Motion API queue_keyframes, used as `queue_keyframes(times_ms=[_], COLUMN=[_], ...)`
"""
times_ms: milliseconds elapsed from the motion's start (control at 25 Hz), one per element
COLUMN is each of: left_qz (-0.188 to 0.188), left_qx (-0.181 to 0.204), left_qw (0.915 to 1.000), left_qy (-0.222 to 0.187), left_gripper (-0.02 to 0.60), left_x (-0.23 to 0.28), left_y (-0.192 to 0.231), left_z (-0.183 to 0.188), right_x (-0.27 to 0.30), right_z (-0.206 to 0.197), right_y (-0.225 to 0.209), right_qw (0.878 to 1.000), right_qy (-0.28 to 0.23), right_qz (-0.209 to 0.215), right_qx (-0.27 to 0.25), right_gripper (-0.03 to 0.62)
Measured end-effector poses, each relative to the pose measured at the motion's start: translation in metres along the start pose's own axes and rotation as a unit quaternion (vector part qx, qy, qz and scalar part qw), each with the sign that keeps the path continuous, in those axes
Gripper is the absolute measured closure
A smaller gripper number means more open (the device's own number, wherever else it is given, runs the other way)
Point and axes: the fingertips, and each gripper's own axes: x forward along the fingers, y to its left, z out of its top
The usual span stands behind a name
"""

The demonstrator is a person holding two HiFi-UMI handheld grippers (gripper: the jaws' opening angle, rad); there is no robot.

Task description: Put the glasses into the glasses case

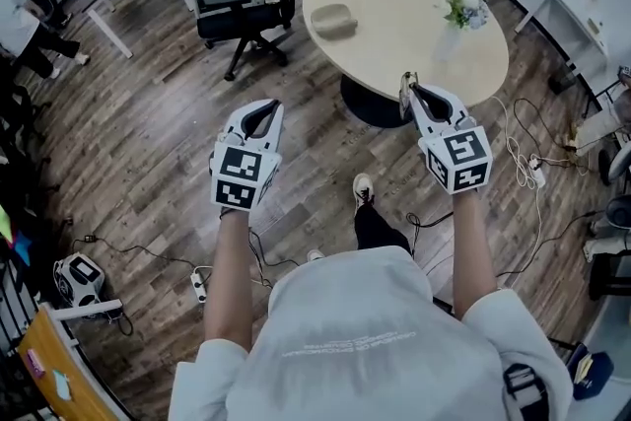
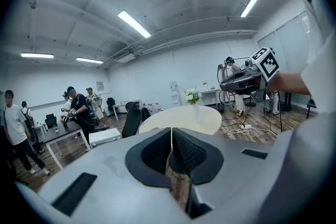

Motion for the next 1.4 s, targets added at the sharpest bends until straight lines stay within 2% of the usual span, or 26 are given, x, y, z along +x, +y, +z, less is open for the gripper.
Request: queue_keyframes(times_ms=[240,920,1160,1400], left_qz=[0.016,0.068,0.082,0.086], left_qx=[-0.005,-0.052,-0.07,-0.081], left_qw=[0.9998,0.9946,0.9911,0.9883], left_qy=[0.012,0.059,0.078,0.097], left_gripper=[0.563,0.564,0.563,0.563], left_x=[0.056,0.291,0.341,0.367], left_y=[0.026,0.096,0.109,0.117], left_z=[0.004,0.037,0.038,0.031], right_x=[0.059,0.265,0.31,0.344], right_z=[-0.011,-0.041,-0.054,-0.077], right_y=[-0.043,-0.212,-0.244,-0.251], right_qw=[1.0,0.993,0.989,0.984], right_qy=[-0.003,0.012,0.02,0.048], right_qz=[0.015,0.118,0.146,0.173], right_qx=[0.004,-0.018,-0.01,0.003], right_gripper=[0.579,0.579,0.579,0.579])
